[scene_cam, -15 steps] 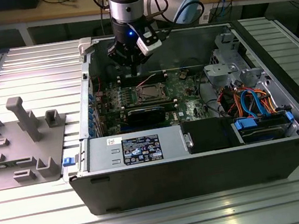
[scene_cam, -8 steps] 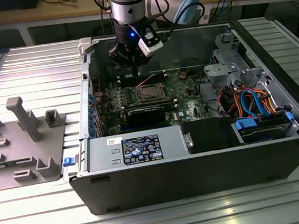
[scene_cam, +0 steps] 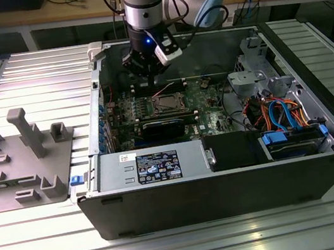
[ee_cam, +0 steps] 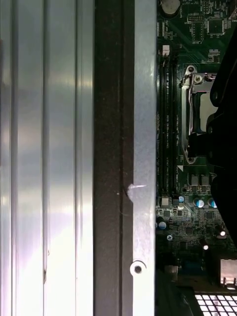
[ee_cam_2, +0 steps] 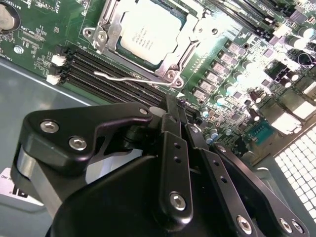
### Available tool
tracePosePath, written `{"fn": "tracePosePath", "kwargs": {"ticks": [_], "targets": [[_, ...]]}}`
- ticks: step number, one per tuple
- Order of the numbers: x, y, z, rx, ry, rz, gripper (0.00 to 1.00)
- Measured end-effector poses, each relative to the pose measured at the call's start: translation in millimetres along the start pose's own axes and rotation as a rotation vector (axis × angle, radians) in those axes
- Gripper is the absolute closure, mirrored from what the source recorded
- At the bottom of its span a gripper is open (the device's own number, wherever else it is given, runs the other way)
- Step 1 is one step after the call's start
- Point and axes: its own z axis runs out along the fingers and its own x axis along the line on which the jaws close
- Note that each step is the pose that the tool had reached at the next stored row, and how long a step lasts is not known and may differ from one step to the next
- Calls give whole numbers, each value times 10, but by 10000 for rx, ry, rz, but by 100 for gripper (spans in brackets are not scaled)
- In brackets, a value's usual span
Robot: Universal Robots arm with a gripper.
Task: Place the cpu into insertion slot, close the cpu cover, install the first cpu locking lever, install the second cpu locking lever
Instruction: 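Install the first cpu locking lever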
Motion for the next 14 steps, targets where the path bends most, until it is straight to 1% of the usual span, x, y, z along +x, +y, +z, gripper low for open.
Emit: {"fn": "tracePosePath", "kwargs": {"ticks": [14], "targets": [[-7, -4, 74, -1, 0, 0, 89]]}}
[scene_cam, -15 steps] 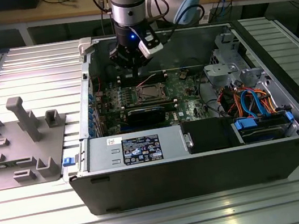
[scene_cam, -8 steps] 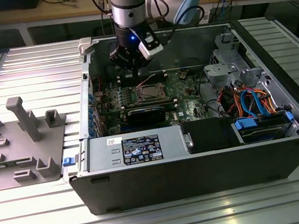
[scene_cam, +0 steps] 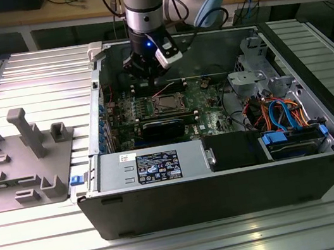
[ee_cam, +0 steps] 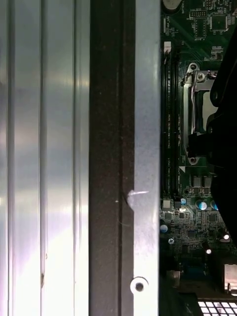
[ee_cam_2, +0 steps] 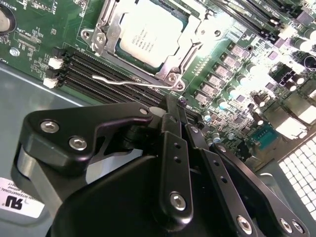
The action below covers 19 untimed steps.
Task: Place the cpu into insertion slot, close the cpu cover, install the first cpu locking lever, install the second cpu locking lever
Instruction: 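Install the first cpu locking lever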
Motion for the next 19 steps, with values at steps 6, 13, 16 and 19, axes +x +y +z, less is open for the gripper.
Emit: {"fn": "tracePosePath", "kwargs": {"ticks": [6, 13, 16, 19], "targets": [[0, -2, 40, 0, 0, 0, 89], [0, -3, 87, 0, 0, -1, 89], [-3, 3, 111, 0, 0, 0, 89], [-19, 23, 140, 18, 2, -64, 89]]}}
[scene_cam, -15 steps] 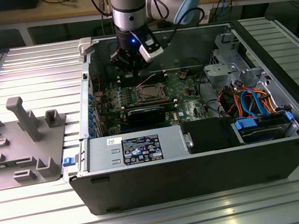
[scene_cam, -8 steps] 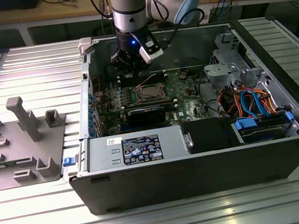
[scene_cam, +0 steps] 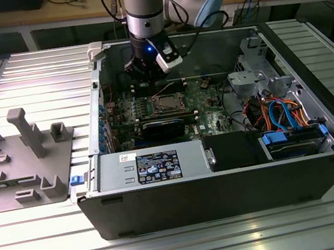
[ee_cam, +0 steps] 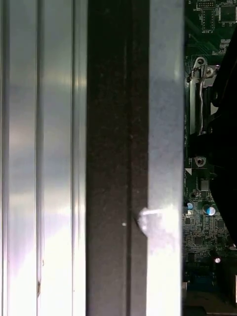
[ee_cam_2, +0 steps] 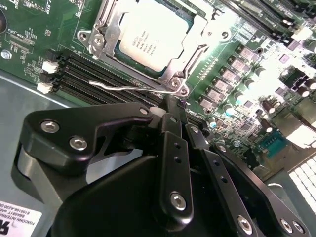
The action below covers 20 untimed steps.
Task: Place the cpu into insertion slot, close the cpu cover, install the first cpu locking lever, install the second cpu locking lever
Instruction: 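Install the first cpu locking lever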
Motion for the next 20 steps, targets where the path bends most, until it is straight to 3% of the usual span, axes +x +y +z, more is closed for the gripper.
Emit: {"fn": "tracePosePath", "kwargs": {"ticks": [3, 10, 20], "targets": [[-25, 11, 35, 38, 22, -392, 89], [-76, 63, 68, 45, 36, -709, 89], [-101, 61, 88, 47, 38, -713, 89]]}}
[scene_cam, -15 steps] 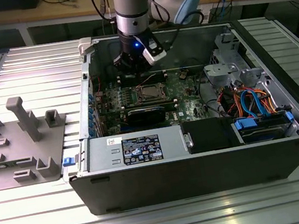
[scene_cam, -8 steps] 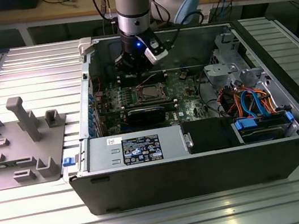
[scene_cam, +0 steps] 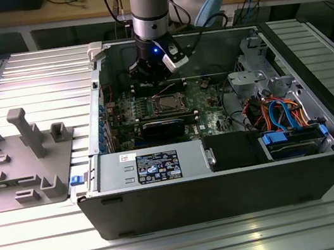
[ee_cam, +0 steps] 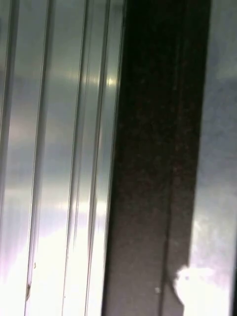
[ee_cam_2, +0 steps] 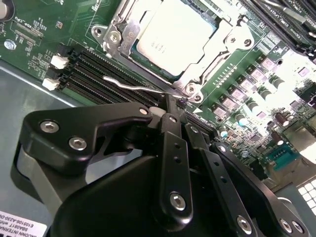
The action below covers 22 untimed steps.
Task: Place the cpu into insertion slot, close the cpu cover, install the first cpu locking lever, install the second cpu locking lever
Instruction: 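Install the first cpu locking lever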
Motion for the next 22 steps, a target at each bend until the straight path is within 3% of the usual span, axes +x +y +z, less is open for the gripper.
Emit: {"fn": "tracePosePath", "kwargs": {"ticks": [22], "targets": [[-295, -26, 67, 0, 14, -29, 89]]}}
